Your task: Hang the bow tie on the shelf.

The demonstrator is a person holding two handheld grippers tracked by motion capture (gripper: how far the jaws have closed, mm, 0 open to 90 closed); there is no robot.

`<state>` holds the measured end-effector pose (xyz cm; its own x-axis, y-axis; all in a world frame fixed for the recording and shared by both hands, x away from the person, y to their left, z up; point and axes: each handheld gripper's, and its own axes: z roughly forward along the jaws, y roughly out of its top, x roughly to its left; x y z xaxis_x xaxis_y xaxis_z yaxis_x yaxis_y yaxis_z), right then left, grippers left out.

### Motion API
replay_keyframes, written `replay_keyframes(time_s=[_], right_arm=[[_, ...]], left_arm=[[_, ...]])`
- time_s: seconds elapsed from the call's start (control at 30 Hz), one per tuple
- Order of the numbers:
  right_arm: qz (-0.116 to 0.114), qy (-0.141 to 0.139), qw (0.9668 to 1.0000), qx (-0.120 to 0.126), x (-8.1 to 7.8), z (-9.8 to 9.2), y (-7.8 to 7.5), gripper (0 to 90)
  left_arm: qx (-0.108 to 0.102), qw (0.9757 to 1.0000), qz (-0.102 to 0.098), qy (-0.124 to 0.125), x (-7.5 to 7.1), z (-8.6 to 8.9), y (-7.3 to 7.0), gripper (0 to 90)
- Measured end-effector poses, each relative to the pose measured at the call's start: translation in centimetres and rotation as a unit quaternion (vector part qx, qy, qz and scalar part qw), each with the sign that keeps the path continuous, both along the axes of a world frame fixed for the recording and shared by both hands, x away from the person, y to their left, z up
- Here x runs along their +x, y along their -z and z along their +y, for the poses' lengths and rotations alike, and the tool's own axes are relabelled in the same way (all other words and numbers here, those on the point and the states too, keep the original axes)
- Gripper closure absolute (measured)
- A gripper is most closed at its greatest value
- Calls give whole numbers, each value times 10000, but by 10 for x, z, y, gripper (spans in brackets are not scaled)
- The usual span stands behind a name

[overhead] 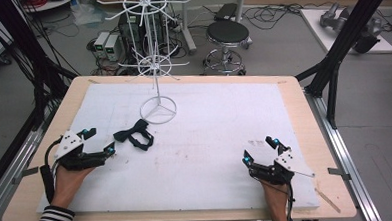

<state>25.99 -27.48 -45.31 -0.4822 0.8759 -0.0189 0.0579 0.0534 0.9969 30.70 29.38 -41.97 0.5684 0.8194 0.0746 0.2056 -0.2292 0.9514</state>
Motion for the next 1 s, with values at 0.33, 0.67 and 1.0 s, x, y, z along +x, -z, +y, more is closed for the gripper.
replay_keyframes(time_s=[0.33,0.67,1.0], right_arm=[[27,5,10000,53,0,-1,0,88],[28,-1,10000,56,0,-1,0,88],[27,-6,10000,69,0,-1,0,88]], left_arm=[[555,9975,395,195,19,-6,-17,147],[1071,9907,786,311,35,-14,-24,164],[1495,9803,1209,461,54,-22,-26,181]])
